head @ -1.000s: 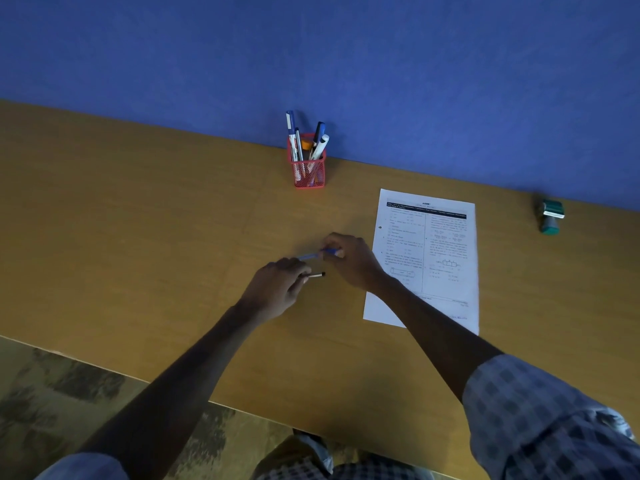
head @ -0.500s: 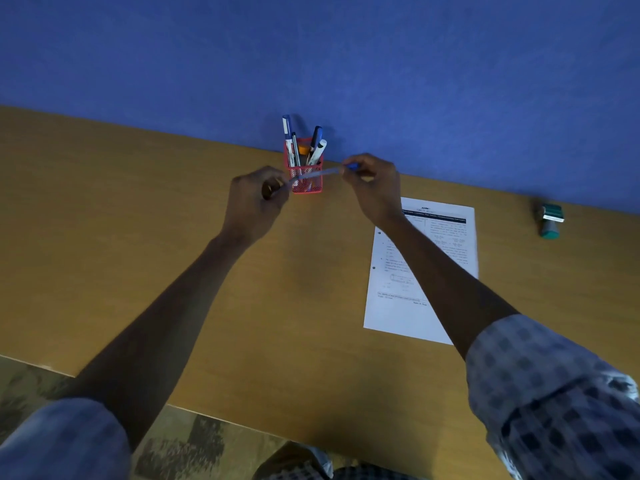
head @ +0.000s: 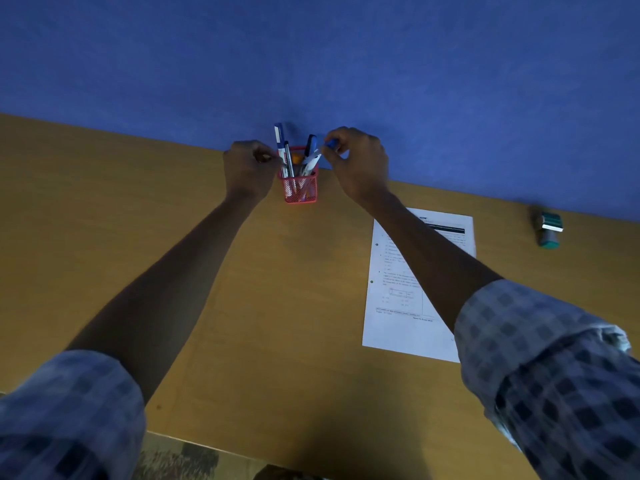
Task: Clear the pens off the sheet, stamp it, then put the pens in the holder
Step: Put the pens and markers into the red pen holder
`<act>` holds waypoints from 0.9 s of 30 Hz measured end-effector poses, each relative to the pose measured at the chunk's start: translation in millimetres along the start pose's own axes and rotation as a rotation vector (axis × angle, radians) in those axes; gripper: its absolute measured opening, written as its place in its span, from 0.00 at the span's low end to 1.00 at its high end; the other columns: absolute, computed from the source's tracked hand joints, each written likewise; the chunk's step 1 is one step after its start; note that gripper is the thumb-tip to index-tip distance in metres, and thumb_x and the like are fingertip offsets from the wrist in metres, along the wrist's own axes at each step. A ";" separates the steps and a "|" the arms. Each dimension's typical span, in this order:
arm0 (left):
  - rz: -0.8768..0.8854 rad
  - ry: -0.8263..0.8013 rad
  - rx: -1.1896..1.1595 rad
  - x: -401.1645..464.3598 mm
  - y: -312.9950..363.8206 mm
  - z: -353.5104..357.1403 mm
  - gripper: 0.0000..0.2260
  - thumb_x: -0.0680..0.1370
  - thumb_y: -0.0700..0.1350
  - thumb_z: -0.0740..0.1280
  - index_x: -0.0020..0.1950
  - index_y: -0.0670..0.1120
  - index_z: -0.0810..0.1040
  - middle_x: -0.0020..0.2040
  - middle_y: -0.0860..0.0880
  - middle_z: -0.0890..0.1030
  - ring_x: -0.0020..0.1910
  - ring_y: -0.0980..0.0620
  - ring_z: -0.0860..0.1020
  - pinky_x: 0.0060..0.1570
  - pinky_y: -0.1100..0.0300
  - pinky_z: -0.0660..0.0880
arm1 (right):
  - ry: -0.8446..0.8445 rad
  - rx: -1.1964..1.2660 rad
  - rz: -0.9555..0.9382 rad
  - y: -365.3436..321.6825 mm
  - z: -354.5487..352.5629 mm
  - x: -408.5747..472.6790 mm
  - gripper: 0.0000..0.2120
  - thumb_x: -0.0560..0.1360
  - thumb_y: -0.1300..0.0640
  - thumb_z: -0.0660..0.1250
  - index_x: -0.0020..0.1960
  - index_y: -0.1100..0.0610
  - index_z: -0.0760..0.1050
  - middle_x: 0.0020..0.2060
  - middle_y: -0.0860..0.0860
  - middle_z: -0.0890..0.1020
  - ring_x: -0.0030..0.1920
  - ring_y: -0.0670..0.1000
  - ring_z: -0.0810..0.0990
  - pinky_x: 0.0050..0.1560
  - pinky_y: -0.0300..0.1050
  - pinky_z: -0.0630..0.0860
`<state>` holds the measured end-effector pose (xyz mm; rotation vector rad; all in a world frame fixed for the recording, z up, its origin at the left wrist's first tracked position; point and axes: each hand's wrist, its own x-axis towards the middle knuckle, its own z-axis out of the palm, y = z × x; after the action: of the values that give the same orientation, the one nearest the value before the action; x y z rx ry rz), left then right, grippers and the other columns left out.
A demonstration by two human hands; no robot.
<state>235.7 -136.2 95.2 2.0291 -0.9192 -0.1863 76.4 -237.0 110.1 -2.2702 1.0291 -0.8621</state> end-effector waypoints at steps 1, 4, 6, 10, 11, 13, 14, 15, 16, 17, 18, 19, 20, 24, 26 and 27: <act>-0.006 -0.005 0.035 2.4 0.5 1.5 0.06 0.69 0.40 0.71 0.42 0.40 0.85 0.39 0.44 0.85 0.34 0.57 0.77 0.33 0.73 0.67 | -0.004 -0.008 -0.004 -0.1 1.4 2.7 0.08 0.75 0.54 0.69 0.52 0.55 0.81 0.45 0.49 0.86 0.45 0.49 0.83 0.48 0.50 0.81; -0.035 -0.048 0.091 9.6 4.0 5.7 0.07 0.69 0.41 0.72 0.42 0.38 0.85 0.40 0.40 0.85 0.35 0.53 0.78 0.37 0.66 0.67 | -0.017 -0.041 -0.015 -1.0 4.8 10.4 0.10 0.75 0.52 0.69 0.54 0.55 0.79 0.45 0.51 0.86 0.47 0.52 0.84 0.50 0.50 0.81; -0.047 -0.075 0.132 14.7 5.5 9.1 0.08 0.69 0.41 0.72 0.42 0.36 0.85 0.39 0.39 0.85 0.34 0.50 0.79 0.37 0.64 0.68 | -0.006 -0.050 -0.031 -1.7 7.7 14.5 0.12 0.75 0.51 0.70 0.56 0.55 0.78 0.46 0.51 0.86 0.47 0.52 0.84 0.51 0.48 0.81; -0.086 -0.166 0.222 23.6 6.4 17.2 0.12 0.69 0.43 0.74 0.44 0.34 0.84 0.42 0.38 0.85 0.36 0.48 0.80 0.31 0.65 0.68 | 0.016 -0.063 -0.049 -3.5 14.8 19.4 0.13 0.75 0.52 0.70 0.56 0.56 0.76 0.45 0.53 0.86 0.45 0.52 0.85 0.52 0.45 0.80; -0.107 -0.191 0.239 25.4 6.3 19.4 0.13 0.68 0.44 0.75 0.45 0.35 0.84 0.43 0.39 0.85 0.37 0.49 0.79 0.31 0.65 0.69 | 0.013 -0.070 -0.049 -3.5 16.4 20.4 0.12 0.75 0.52 0.70 0.56 0.56 0.76 0.45 0.53 0.86 0.45 0.52 0.85 0.52 0.44 0.80; -0.159 -0.224 0.262 28.4 5.5 24.1 0.16 0.67 0.46 0.77 0.49 0.36 0.82 0.46 0.41 0.84 0.41 0.48 0.82 0.34 0.62 0.74 | 0.003 -0.096 -0.057 -3.0 19.7 21.9 0.12 0.76 0.52 0.69 0.56 0.56 0.76 0.46 0.53 0.86 0.46 0.52 0.85 0.52 0.43 0.79; -0.179 -0.231 0.271 29.3 4.8 26.0 0.18 0.67 0.46 0.77 0.51 0.37 0.82 0.48 0.42 0.84 0.44 0.47 0.83 0.36 0.60 0.75 | -0.007 -0.114 -0.064 -2.5 21.2 22.5 0.12 0.77 0.51 0.68 0.56 0.56 0.77 0.46 0.53 0.86 0.46 0.52 0.85 0.53 0.43 0.78; -0.188 -0.236 0.282 29.6 4.6 27.5 0.20 0.67 0.48 0.78 0.53 0.37 0.82 0.49 0.42 0.84 0.45 0.47 0.83 0.35 0.61 0.74 | -0.019 -0.134 -0.070 -1.9 22.2 22.7 0.12 0.77 0.50 0.67 0.56 0.56 0.77 0.47 0.52 0.86 0.47 0.52 0.85 0.53 0.43 0.78; -0.185 -0.242 0.298 29.3 4.7 28.5 0.21 0.67 0.49 0.78 0.53 0.37 0.82 0.50 0.42 0.84 0.44 0.49 0.82 0.34 0.63 0.72 | -0.028 -0.152 -0.073 -1.5 22.7 22.9 0.12 0.77 0.49 0.67 0.56 0.56 0.78 0.47 0.52 0.86 0.48 0.52 0.84 0.54 0.43 0.77; -0.175 -0.244 0.313 28.9 4.6 29.1 0.21 0.67 0.50 0.78 0.53 0.38 0.82 0.50 0.42 0.84 0.44 0.49 0.81 0.33 0.63 0.69 | -0.029 -0.161 -0.076 -0.9 22.6 22.8 0.13 0.77 0.49 0.67 0.56 0.56 0.79 0.48 0.52 0.86 0.49 0.52 0.84 0.54 0.44 0.77; -0.161 -0.236 0.323 27.8 4.2 29.4 0.21 0.67 0.51 0.78 0.52 0.38 0.82 0.50 0.42 0.83 0.45 0.49 0.81 0.34 0.63 0.68 | -0.022 -0.162 -0.079 0.1 22.3 22.4 0.13 0.77 0.49 0.66 0.56 0.56 0.80 0.49 0.52 0.86 0.50 0.52 0.84 0.55 0.44 0.77; -0.148 -0.215 0.325 26.2 3.7 29.0 0.20 0.67 0.51 0.77 0.51 0.38 0.83 0.50 0.42 0.83 0.47 0.47 0.81 0.37 0.62 0.68 | -0.012 -0.165 -0.083 1.3 21.8 21.6 0.14 0.77 0.49 0.66 0.56 0.57 0.80 0.49 0.53 0.85 0.50 0.53 0.84 0.54 0.45 0.77; -0.140 -0.183 0.319 23.6 3.2 28.0 0.19 0.68 0.50 0.76 0.51 0.38 0.82 0.51 0.42 0.83 0.49 0.45 0.81 0.38 0.60 0.68 | -0.007 -0.173 -0.083 2.5 21.8 20.6 0.14 0.77 0.49 0.66 0.56 0.58 0.80 0.50 0.53 0.85 0.51 0.53 0.83 0.54 0.46 0.77; -0.120 -0.102 0.314 11.9 -4.9 26.5 0.23 0.70 0.53 0.74 0.57 0.39 0.78 0.53 0.41 0.82 0.52 0.44 0.80 0.40 0.58 0.67 | -0.025 -0.138 0.012 10.4 26.1 14.4 0.17 0.76 0.47 0.67 0.59 0.57 0.78 0.53 0.53 0.84 0.53 0.54 0.83 0.53 0.48 0.77; -0.161 -0.143 0.300 9.5 -10.0 28.6 0.24 0.72 0.56 0.73 0.59 0.40 0.78 0.55 0.41 0.82 0.54 0.44 0.80 0.42 0.58 0.67 | -0.091 -0.053 0.131 11.9 30.4 11.4 0.24 0.73 0.41 0.68 0.63 0.55 0.76 0.55 0.52 0.84 0.54 0.53 0.83 0.54 0.50 0.78; -0.183 -0.170 0.275 8.9 -11.9 29.8 0.23 0.73 0.56 0.72 0.58 0.41 0.79 0.55 0.42 0.83 0.53 0.44 0.80 0.43 0.59 0.67 | -0.148 0.011 0.206 11.9 32.5 10.1 0.28 0.72 0.40 0.70 0.65 0.55 0.74 0.56 0.52 0.84 0.55 0.53 0.83 0.55 0.51 0.79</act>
<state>235.1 -157.7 69.8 2.3836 -0.9012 -0.3539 99.2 -246.3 83.7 -2.1372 1.1613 -0.6039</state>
